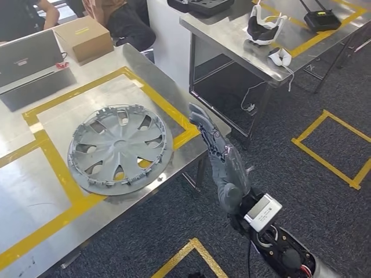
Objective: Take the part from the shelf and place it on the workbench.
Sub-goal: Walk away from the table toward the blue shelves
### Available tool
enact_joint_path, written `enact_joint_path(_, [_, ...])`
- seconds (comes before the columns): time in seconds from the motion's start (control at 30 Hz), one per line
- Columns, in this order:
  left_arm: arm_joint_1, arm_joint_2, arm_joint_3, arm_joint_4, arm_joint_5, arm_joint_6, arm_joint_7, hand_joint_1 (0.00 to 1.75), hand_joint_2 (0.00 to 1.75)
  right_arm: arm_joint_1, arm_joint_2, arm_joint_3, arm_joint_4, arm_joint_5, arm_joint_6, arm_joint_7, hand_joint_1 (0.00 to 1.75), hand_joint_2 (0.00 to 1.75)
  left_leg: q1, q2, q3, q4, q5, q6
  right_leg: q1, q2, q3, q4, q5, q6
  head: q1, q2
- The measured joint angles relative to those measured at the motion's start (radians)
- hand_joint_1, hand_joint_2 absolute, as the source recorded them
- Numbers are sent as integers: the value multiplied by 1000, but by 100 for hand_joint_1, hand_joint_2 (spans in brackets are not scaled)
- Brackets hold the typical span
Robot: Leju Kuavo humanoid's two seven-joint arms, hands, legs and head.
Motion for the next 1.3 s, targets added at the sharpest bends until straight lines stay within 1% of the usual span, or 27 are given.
enact_joint_path(0.07, [0, -1, -1, 0, 1, 0, 0, 0, 0, -2, 0, 0, 0, -1, 0, 0, 0, 0, -3, 15, 8, 2, -7, -7, 5, -33, 78, -148, 55, -9, 5, 0])
enact_joint_path(0.1, [-1, -1, -1, 0, 1, 0, 0, 0, 0, -4, 0, 0, 0, -2, 0, 0, 0, 0, -6, 22, 11, 4, -10, -11, 8, -44, 100, -189, 64, -16, 6, 0])
enact_joint_path(0.13, [-1, -1, -1, 0, 1, 0, 0, 0, 0, -5, 0, 0, 0, -2, 0, 1, 0, 0, -8, 28, 11, 5, -11, -15, 11, -47, 107, -203, 63, -22, 4, 0])
enact_joint_path(0.2, [-2, -1, -1, 0, 1, 0, 0, 0, 0, -5, 0, 0, -1, -2, 0, 1, 0, 0, -10, 43, 12, 6, -13, -22, 11, -29, 108, -208, 68, -34, -2, 0])
enact_joint_path(0.23, [-3, 0, -1, 0, 1, 0, 0, 0, 0, -5, 0, 0, -2, -2, 0, 1, 0, 0, -8, 37, 11, 13, -21, -27, 10, -20, 109, -212, 71, -40, -5, 0])
enact_joint_path(0.27, [-4, 0, -2, 0, 1, 0, 0, 0, 0, -6, 0, 0, -3, -1, 0, 1, 0, 0, -7, 21, 2, 37, -39, -33, 7, -12, 109, -216, 75, -45, -8, 0])
enact_joint_path(0.33, [-4, -1, -2, 0, 1, 1, -1, 0, 0, -9, 0, 0, -4, -1, 0, 2, 0, 0, -2, -24, -50, 150, -103, -42, 3, 2, 107, -220, 80, -53, -15, 0])
enact_joint_path(0.4, [-2, -1, -3, 0, 4, -6, 2, 0, 0, -9, 0, 2, -5, -1, 1, 3, 0, 0, 1, -41, -118, 284, -154, -47, 2, 20, 103, -220, 82, -56, -20, 0])
enact_joint_path(0.43, [0, -2, -3, 0, 8, -21, 10, 0, 0, -9, 0, 2, -5, -1, 1, 3, 0, 0, 3, -42, -133, 310, -153, -48, 2, 31, 102, -220, 82, -56, -20, 0])
enact_joint_path(0.47, [2, -1, -3, 0, 12, -47, 23, 0, 0, -9, 0, 3, -5, -1, 1, 3, 0, 0, 4, -43, -128, 292, -129, -48, 1, 43, 103, -219, 82, -55, -21, 0])
enact_joint_path(0.5, [2, -1, -4, 0, 16, -82, 39, 0, 0, -10, 0, 3, -5, -1, 2, 3, 0, 0, 5, -48, -103, 234, -90, -47, -1, 55, 105, -219, 82, -54, -22, 0])
enact_joint_path(0.57, [2, 0, -8, 0, 19, -152, 67, 0, 0, -14, 0, 4, -6, -2, 7, 3, 0, 0, 9, -81, -37, 83, -20, -45, -2, 75, 105, -216, 81, -47, -24, 0])
enact_joint_path(0.63, [1, -2, -12, 0, 19, -190, 81, 0, 0, -19, 0, 4, -6, -2, 12, 2, 0, 0, 11, -105, -7, 13, 0, -41, 0, 92, 100, -214, 80, -37, -25, 0])
enact_joint_path(0.7, [-2, -5, -13, 0, 19, -200, 86, 0, 0, -21, 0, 5, -6, -3, 13, 2, 0, 0, 9, -92, -5, 9, -2, -31, -1, 107, 94, -215, 81, -24, -23, 0])
enact_joint_path(0.77, [-2, -7, -15, 0, 19, -201, 88, 0, 0, -22, 0, 5, -6, -4, 13, 1, 0, 0, 9, -72, -1, 5, 0, -17, -2, 82, 78, -187, 61, -14, -18, 0])
enact_joint_path(0.8, [-2, -8, -15, 0, 19, -201, 88, 0, 0, -23, 0, 5, -6, -4, 13, 1, 0, 0, 9, -61, 1, 3, 0, -10, -2, 59, 57, -143, 35, -10, -13, 0])
enact_joint_path(0.83, [-1, -7, -16, 0, 19, -201, 88, 0, 0, -24, 0, 5, -6, -5, 13, 0, 0, 0, 8, -50, 2, 2, -1, -6, -1, 34, 27, -76, -1, -7, -7, 0])
enact_joint_path(0.87, [0, -7, -17, 0, 19, -201, 88, 0, 0, -25, 0, 5, -6, -5, 13, 0, 0, 0, 6, -39, 2, 3, -2, -3, -1, 20, -8, 3, -37, -5, -2, 0])
enact_joint_path(0.9, [1, -7, -18, 0, 19, -201, 88, 0, 0, -25, 0, 6, -6, -5, 13, 0, 0, 0, 5, -27, 2, 3, -3, -1, -1, 15, -40, 72, -63, -4, 0, 0])
enact_joint_path(0.93, [2, -7, -19, 0, 19, -201, 88, 0, 0, -25, 0, 6, -6, -6, 13, 0, 0, 0, 3, -16, 4, 3, -5, 0, -1, 12, -57, 110, -70, -3, 1, 0])
enact_joint_path(0.97, [2, -8, -19, 0, 19, -201, 88, 0, 0, -24, 0, 7, -6, -6, 13, 0, 0, 0, 2, -6, 6, 3, -7, 0, -1, 11, -54, 106, -56, -4, 2, 0])
enact_joint_path(1.0, [2, -9, -20, 0, 19, -201, 88, 0, 0, -24, 0, 7, -6, -6, 13, 0, 0, 0, 2, 3, 10, 3, -10, 0, -1, 7, -29, 58, -25, -6, 3, 0])
enact_joint_path(1.07, [1, -11, -22, 0, 16, -200, 87, 0, 0, -25, 0, 7, -6, -6, 13, 0, 0, 0, -1, 18, 21, 4, -18, -6, 5, -24, 51, -95, 45, -15, 9, 0])
enact_joint_path(1.1, [1, -12, -24, 0, 14, -199, 86, 0, 0, -26, 0, 7, -6, -6, 13, 0, 0, 0, -4, 25, 24, 5, -21, -11, 9, -40, 83, -155, 63, -20, 11, 0])
enact_joint_path(1.17, [1, -14, -29, 0, 6, -198, 85, 0, 0, -26, 0, 7, -6, -5, 13, 0, 0, 0, -9, 41, 25, 7, -24, -19, 16, -52, 104, -199, 66, -29, 8, 0])
enact_joint_path(1.23, [-1, -15, -36, 0, -2, -199, 88, 0, 0, -24, 0, 7, -6, -4, 13, 0, 0, 0, -9, 54, 26, 9, -28, -27, 14, -32, 104, -205, 70, -37, 2, 0])
enact_joint_path(1.3, [-4, -15, -43, 0, -12, -203, 96, 0, 0, -24, 1, 7, -7, -2, 13, 0, 0, 0, -5, 22, 8, 56, -64, -36, 9, -13, 105, -213, 77, -48, -4, 0])
